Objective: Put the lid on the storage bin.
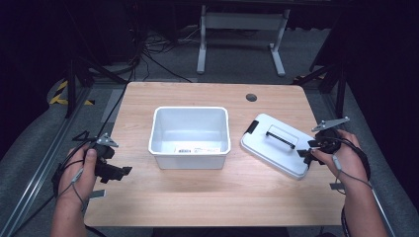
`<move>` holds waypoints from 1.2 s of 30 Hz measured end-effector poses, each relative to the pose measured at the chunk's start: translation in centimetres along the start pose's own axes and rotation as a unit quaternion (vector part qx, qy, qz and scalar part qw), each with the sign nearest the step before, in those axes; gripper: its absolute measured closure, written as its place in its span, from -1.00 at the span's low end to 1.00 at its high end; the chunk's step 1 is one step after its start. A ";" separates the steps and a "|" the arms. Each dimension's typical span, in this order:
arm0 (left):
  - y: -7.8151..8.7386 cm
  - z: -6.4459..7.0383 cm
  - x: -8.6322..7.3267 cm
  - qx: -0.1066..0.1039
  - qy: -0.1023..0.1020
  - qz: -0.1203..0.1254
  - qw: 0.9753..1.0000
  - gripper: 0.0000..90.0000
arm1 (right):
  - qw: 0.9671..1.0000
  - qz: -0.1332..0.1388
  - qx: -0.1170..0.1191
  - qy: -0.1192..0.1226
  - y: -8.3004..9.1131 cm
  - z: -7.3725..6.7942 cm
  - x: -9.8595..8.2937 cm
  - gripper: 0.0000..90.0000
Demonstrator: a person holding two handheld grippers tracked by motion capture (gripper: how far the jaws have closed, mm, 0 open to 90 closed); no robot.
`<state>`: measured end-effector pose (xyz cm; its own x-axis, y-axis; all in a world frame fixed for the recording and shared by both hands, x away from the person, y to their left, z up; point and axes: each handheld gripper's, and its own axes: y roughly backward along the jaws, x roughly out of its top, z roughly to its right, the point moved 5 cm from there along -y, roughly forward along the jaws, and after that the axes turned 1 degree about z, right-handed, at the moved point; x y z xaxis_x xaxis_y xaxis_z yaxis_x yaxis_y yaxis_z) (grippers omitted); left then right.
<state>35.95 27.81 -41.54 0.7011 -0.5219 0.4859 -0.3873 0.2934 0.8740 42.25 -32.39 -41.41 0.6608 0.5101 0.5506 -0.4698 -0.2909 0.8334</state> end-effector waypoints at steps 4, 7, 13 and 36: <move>0.0 0.1 0.0 0.000 0.002 -0.001 1.000 -0.61 | 1.000 0.002 0.004 0.013 -0.1 -0.4 0.8 -0.15; -0.1 0.3 0.0 -0.003 -0.002 -0.003 1.000 -0.61 | 1.000 -0.002 0.003 0.026 -0.4 -0.7 1.5 -0.16; -0.1 0.4 0.0 -0.004 -0.003 -0.002 1.000 -0.61 | 0.997 -0.039 -0.001 0.063 -1.2 -1.1 3.5 -0.18; -0.1 0.0 -0.2 -0.013 0.006 0.000 1.000 -0.62 | 0.977 -0.167 0.011 0.132 -8.2 -1.0 7.4 0.25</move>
<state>35.87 27.88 -41.70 0.7083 -0.5127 0.4852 -0.3716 0.3136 0.8738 50.38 -25.41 -44.22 0.5999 0.7697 0.2182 -0.2383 -0.0885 0.9672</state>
